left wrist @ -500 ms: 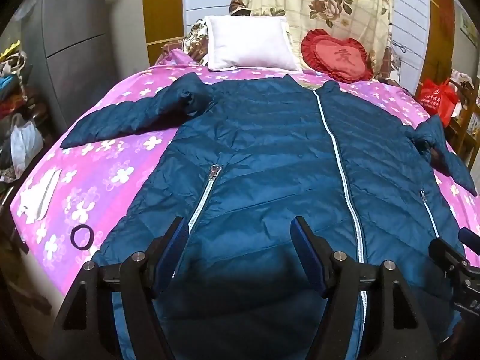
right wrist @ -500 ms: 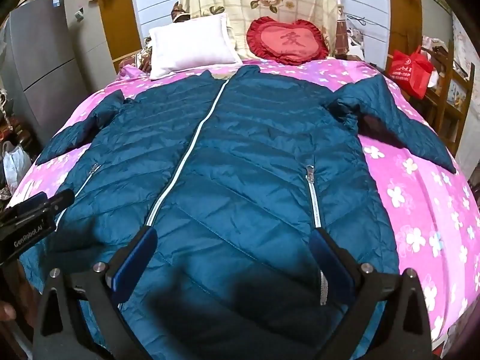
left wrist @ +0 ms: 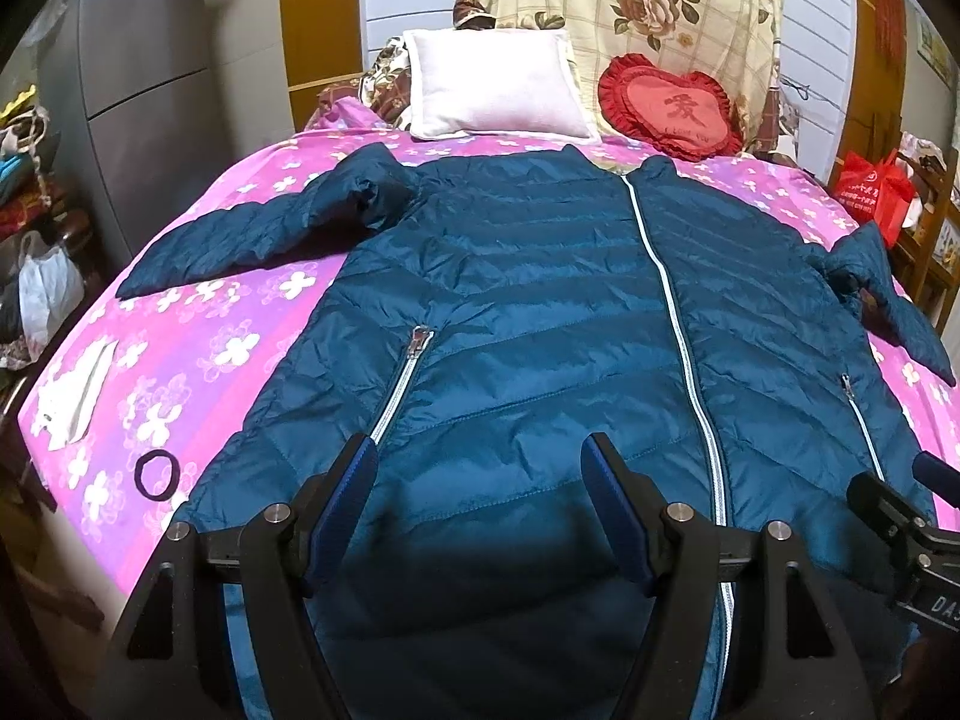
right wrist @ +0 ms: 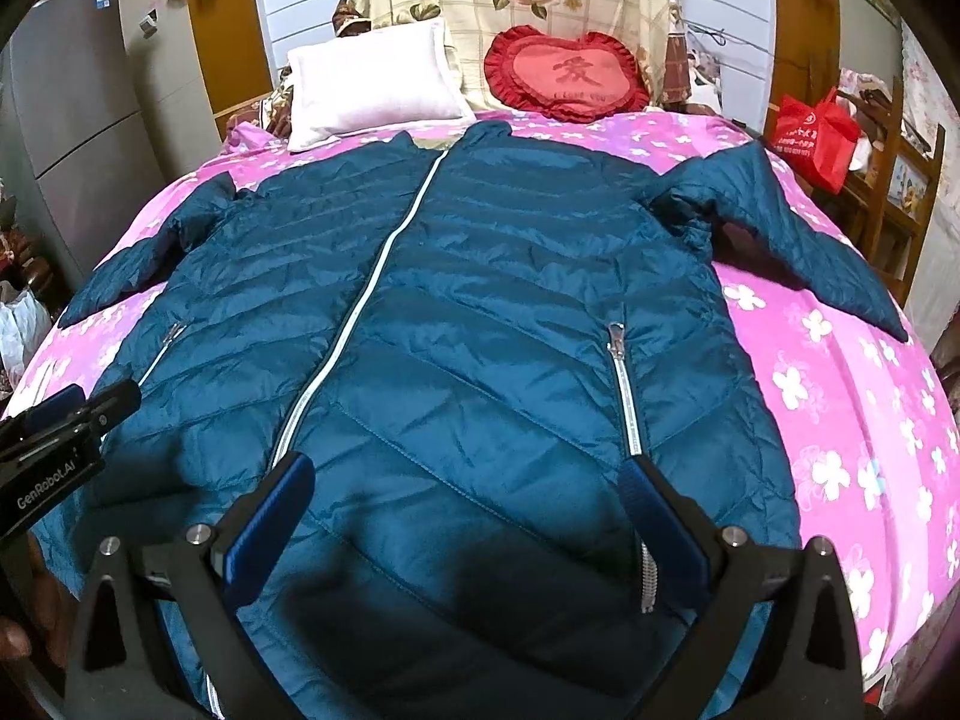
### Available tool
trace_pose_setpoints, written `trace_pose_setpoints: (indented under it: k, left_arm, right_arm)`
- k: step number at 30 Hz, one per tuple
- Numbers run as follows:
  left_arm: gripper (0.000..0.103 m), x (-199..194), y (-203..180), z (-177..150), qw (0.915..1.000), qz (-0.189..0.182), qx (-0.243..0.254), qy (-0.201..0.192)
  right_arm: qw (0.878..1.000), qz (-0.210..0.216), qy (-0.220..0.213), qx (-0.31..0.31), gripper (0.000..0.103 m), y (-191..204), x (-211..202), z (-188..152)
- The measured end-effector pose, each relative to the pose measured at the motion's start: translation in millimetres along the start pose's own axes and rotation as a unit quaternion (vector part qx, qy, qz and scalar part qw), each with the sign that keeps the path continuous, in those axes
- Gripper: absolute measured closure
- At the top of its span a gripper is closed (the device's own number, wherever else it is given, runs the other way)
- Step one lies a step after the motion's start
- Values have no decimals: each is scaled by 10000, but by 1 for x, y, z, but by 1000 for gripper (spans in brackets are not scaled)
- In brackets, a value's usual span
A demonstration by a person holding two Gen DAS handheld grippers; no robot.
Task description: Fold large clothes
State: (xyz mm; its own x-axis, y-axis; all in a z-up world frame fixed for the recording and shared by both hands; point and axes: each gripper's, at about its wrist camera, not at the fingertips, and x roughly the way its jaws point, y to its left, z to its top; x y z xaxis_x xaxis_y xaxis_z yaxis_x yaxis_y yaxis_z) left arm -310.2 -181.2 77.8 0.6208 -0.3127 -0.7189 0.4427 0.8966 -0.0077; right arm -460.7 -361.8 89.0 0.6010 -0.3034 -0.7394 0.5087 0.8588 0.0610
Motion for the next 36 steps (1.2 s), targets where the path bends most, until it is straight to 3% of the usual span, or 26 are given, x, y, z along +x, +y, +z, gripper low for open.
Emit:
trace_pose_setpoints:
  k: [15,36]
  left_arm:
    - [57,5,0,4,10000,-38,-45,4]
    - [57,22,2,3,9999,-26,-85,111]
  right_arm:
    - [9997,-201,164,-25,0,-6,6,8]
    - [9997,-153,186,70,0,-3,27,15]
